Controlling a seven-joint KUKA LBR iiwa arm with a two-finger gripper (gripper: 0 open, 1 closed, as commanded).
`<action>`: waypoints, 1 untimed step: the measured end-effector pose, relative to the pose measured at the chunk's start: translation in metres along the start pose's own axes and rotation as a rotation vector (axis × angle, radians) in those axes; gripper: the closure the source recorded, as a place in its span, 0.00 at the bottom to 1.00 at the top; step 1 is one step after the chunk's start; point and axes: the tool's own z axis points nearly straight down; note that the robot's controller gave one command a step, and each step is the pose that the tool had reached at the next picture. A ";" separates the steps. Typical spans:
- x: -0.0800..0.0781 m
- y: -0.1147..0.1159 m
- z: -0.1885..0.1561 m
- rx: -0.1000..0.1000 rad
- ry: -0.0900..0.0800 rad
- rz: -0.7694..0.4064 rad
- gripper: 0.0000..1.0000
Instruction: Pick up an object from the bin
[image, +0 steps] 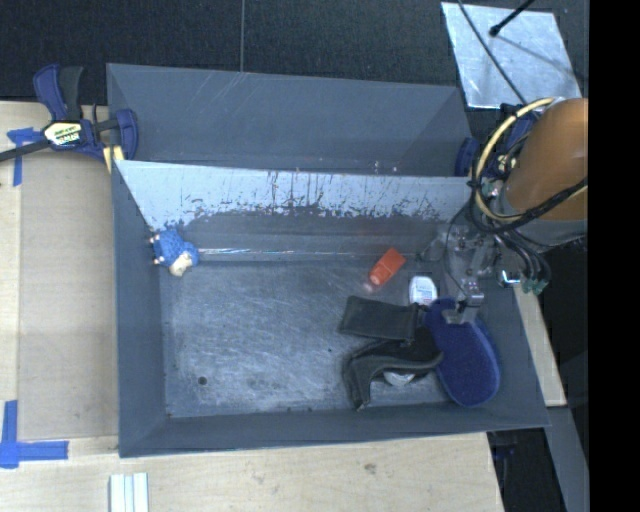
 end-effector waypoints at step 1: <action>-0.032 0.054 0.084 0.000 -0.014 -0.019 0.00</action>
Offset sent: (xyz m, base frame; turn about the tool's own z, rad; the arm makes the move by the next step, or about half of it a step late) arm 0.0284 0.0521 -0.0831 -0.0170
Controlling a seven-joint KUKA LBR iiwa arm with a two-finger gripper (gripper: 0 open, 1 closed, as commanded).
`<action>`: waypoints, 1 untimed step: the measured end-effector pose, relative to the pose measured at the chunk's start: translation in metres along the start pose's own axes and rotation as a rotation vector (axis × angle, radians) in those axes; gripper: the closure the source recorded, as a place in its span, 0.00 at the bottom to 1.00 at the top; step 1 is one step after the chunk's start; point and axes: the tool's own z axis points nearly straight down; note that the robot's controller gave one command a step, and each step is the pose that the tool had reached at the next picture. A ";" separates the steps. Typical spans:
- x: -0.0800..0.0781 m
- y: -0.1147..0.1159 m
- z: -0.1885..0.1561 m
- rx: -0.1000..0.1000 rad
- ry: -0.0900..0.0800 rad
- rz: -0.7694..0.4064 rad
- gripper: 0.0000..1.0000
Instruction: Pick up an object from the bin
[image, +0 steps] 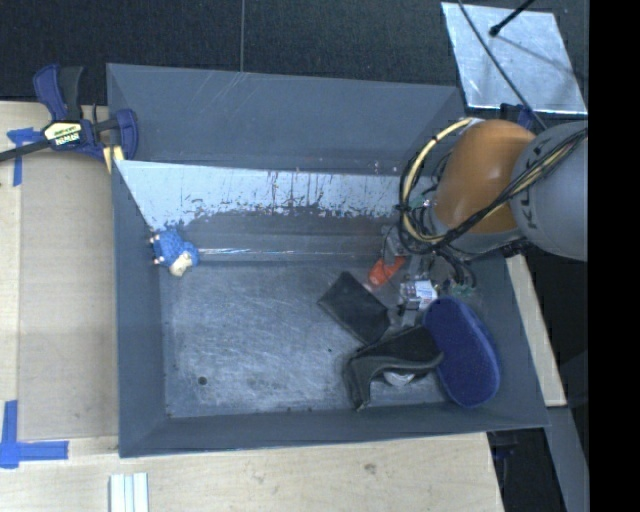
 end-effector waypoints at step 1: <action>-0.002 -0.003 -0.006 0.002 -0.009 0.002 1.00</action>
Offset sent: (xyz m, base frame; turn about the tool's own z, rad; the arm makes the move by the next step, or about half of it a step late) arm 0.0000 0.0000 0.0000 0.0000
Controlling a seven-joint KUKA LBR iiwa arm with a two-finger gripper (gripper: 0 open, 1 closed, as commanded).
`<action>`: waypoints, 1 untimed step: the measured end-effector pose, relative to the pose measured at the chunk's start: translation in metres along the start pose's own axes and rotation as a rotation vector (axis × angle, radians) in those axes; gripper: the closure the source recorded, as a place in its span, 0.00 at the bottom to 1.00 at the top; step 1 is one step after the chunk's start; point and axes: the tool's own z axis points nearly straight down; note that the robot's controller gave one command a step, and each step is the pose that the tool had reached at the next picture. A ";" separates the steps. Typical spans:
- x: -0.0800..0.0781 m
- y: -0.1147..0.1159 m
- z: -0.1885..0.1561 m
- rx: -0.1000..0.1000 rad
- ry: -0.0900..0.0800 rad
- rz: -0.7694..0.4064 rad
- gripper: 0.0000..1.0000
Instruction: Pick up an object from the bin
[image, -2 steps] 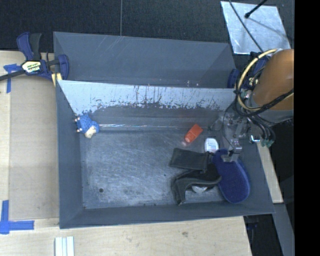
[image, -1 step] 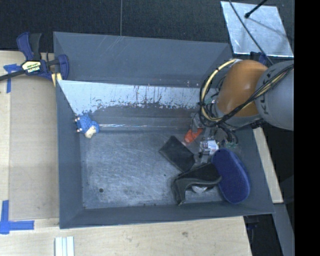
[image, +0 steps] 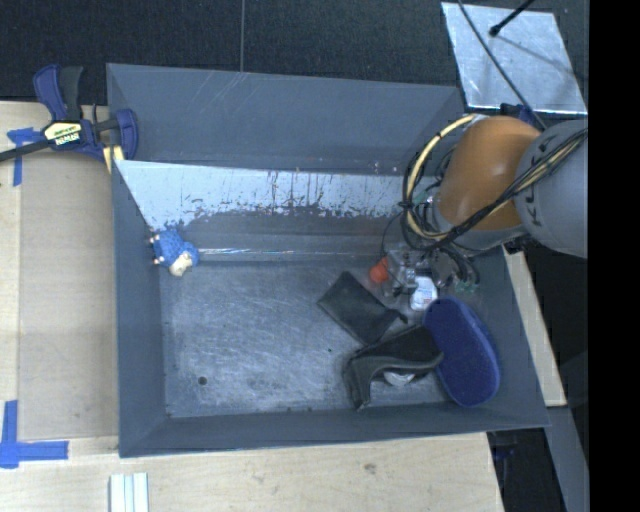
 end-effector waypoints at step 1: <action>0.001 0.077 0.004 -0.005 0.018 0.049 1.00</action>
Offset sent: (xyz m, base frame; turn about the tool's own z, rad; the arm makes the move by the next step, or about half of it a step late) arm -0.0032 0.0723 -0.0056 0.0541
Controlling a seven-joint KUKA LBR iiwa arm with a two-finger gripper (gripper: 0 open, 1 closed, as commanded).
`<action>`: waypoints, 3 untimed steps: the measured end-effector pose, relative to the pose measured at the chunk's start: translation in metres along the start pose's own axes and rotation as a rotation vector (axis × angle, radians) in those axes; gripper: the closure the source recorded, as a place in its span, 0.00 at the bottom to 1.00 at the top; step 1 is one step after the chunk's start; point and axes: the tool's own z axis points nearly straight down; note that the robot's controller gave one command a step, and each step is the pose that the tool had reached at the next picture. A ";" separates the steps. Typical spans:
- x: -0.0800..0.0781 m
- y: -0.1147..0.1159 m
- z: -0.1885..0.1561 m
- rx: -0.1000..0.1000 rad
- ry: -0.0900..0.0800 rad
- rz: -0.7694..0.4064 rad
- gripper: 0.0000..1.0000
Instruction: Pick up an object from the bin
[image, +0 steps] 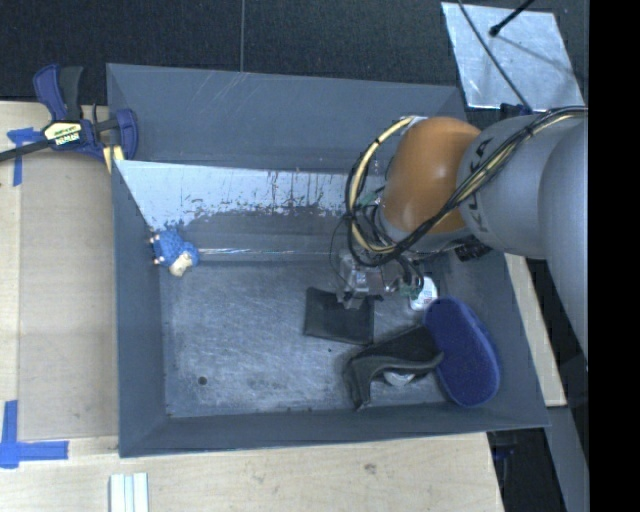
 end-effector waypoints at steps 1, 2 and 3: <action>0.034 -0.014 0.000 0.003 -0.002 -0.018 1.00; 0.058 -0.015 -0.096 0.003 -0.010 -0.010 1.00; 0.087 0.025 -0.032 0.002 0.005 0.140 1.00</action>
Offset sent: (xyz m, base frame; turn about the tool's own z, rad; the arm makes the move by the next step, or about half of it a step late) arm -0.0342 -0.0119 -0.0010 -0.0195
